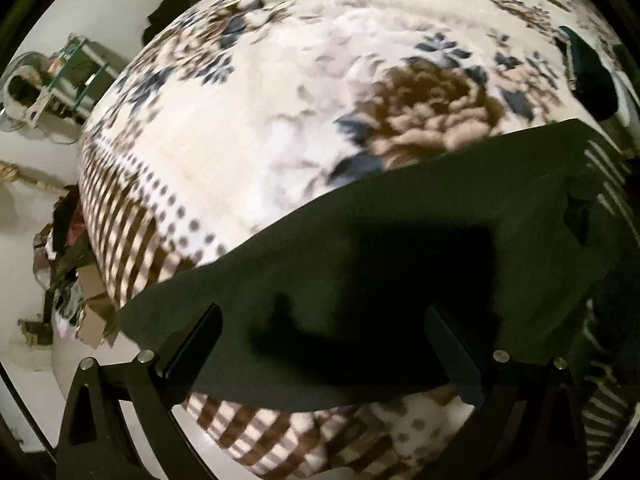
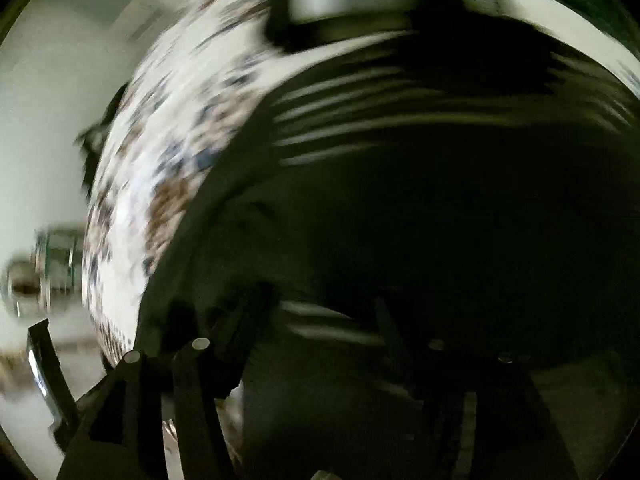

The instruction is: Fold small clothes

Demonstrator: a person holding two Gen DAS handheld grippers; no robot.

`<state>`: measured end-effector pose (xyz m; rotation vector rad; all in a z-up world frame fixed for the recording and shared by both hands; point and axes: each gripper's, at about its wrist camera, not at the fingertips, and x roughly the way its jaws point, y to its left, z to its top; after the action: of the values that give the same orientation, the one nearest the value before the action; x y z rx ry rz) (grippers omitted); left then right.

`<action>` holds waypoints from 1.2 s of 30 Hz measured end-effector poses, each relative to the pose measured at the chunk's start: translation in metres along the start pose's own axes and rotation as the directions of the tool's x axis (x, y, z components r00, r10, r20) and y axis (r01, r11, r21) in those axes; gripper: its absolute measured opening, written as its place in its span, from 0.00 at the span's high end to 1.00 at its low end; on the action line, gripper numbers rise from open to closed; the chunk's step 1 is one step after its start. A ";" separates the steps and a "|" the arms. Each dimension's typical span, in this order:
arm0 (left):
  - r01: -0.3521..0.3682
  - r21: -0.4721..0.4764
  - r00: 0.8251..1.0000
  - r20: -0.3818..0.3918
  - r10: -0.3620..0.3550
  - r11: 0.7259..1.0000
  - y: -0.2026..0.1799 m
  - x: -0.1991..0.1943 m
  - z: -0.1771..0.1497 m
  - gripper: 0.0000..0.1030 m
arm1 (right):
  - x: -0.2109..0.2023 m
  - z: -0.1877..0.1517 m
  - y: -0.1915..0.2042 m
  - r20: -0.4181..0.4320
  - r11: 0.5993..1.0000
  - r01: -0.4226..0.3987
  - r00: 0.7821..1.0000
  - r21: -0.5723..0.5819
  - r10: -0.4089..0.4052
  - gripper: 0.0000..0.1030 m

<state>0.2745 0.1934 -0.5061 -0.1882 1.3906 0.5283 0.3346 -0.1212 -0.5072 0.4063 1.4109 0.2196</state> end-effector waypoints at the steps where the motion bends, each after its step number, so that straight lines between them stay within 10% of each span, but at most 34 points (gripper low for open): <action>1: 0.010 -0.007 1.000 -0.003 -0.010 1.000 0.001 -0.001 0.002 0.00 | -0.009 -0.005 -0.018 0.005 0.999 0.035 0.999 0.039 -0.035 0.40; 10: 0.034 -0.385 0.984 -0.150 -0.099 0.922 0.122 0.009 -0.065 0.00 | -0.024 -0.032 -0.107 -0.037 0.953 0.218 0.976 0.211 -0.215 0.34; 13: 0.020 -0.554 0.975 -0.175 -0.140 0.832 0.177 0.030 -0.094 0.00 | -0.019 -0.031 -0.096 -0.039 0.959 0.204 0.979 0.195 -0.201 0.30; 19: 0.115 -0.832 0.945 -0.077 -0.318 0.543 0.243 0.083 -0.127 0.02 | -0.020 -0.023 -0.059 -0.051 0.975 0.191 0.981 0.112 -0.187 0.30; 23: 0.162 -0.889 0.948 0.019 -0.317 0.429 0.259 0.100 -0.126 0.62 | -0.011 -0.016 -0.021 -0.061 0.978 0.207 0.977 0.039 -0.204 0.30; 26: 0.157 -0.855 0.966 0.029 -0.257 0.494 0.254 0.094 -0.110 0.93 | -0.003 -0.017 -0.004 -0.061 0.976 0.219 0.974 -0.006 -0.219 0.30; 32: 0.170 -0.821 0.979 0.078 -0.189 0.545 0.262 0.059 -0.092 0.95 | 0.002 -0.020 0.005 -0.053 0.967 0.255 0.965 -0.017 -0.255 0.30; 36: 0.180 -0.746 0.984 0.132 -0.122 0.641 0.255 0.024 -0.060 0.95 | -0.010 -0.017 0.004 -0.010 0.960 0.280 0.960 -0.018 -0.281 0.30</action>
<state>0.1059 0.3953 -0.4946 -0.9600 0.9918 0.9508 0.3169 -0.1187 -0.4981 0.1871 1.4599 0.0022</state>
